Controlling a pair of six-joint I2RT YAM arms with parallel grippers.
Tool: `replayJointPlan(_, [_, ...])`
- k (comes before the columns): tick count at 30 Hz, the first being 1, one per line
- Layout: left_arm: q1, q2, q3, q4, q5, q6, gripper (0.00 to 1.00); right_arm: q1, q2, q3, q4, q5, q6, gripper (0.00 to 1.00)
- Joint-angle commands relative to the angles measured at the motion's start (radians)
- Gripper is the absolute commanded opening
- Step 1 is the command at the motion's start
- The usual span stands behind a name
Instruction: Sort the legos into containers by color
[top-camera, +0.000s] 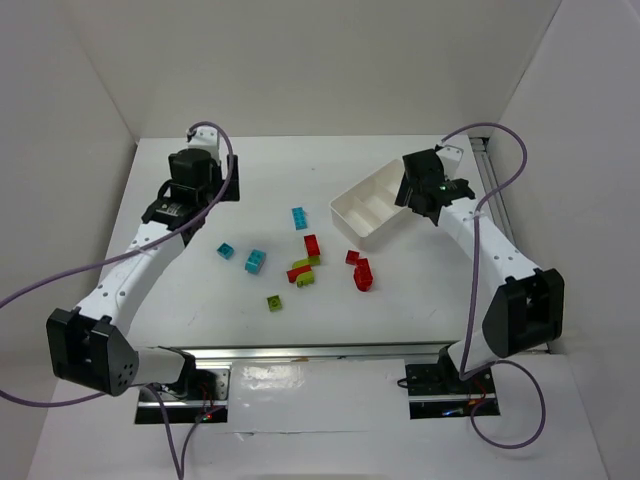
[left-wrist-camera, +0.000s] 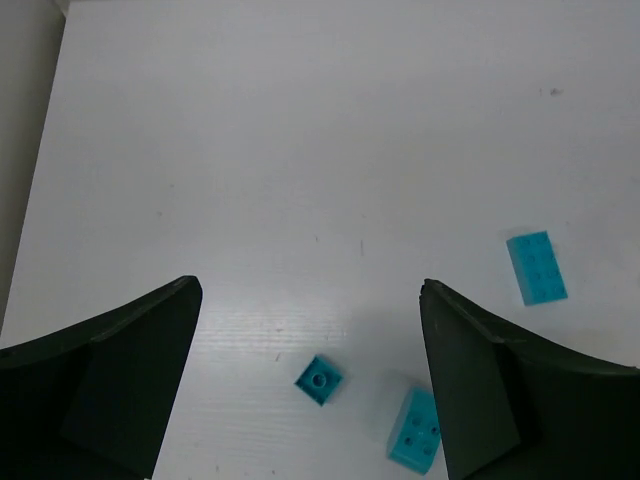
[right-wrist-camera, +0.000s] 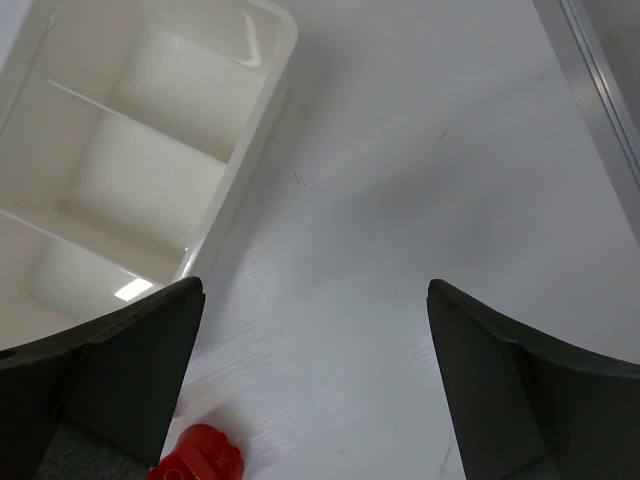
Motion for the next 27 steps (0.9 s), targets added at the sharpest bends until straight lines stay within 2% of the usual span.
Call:
replayJointPlan(1, [0.01,-0.036,0.024,-0.051,0.048,-0.011,1.0,-0.006,-0.06,-0.004,0.023,-0.01,0.002,1.0])
replayJointPlan(3, [0.01,-0.048,-0.004,0.0,0.081,-0.011,1.0,-0.006,-0.1,-0.024,0.056,-0.021,0.002,1.0])
replayJointPlan(6, [0.01,-0.048,-0.004,0.009,0.06,-0.082,1.0,-0.006,-0.129,-0.054,0.072,-0.041,-0.011,1.0])
replayJointPlan(12, [-0.025,-0.036,0.044,-0.003,0.117,0.026,1.0,-0.006,-0.117,-0.072,0.081,-0.071,-0.02,1.0])
replayJointPlan(16, [-0.025,-0.036,0.047,0.017,0.091,-0.051,1.0,-0.006,-0.092,-0.061,0.072,-0.072,-0.02,1.0])
replayJointPlan(21, [-0.025,0.067,0.189,-0.146,0.129,-0.101,1.0,-0.006,-0.092,-0.071,0.072,-0.093,-0.02,1.0])
replayJointPlan(27, [-0.025,0.096,0.2,-0.164,0.183,-0.111,1.0,0.007,-0.102,-0.098,0.108,-0.209,-0.116,1.0])
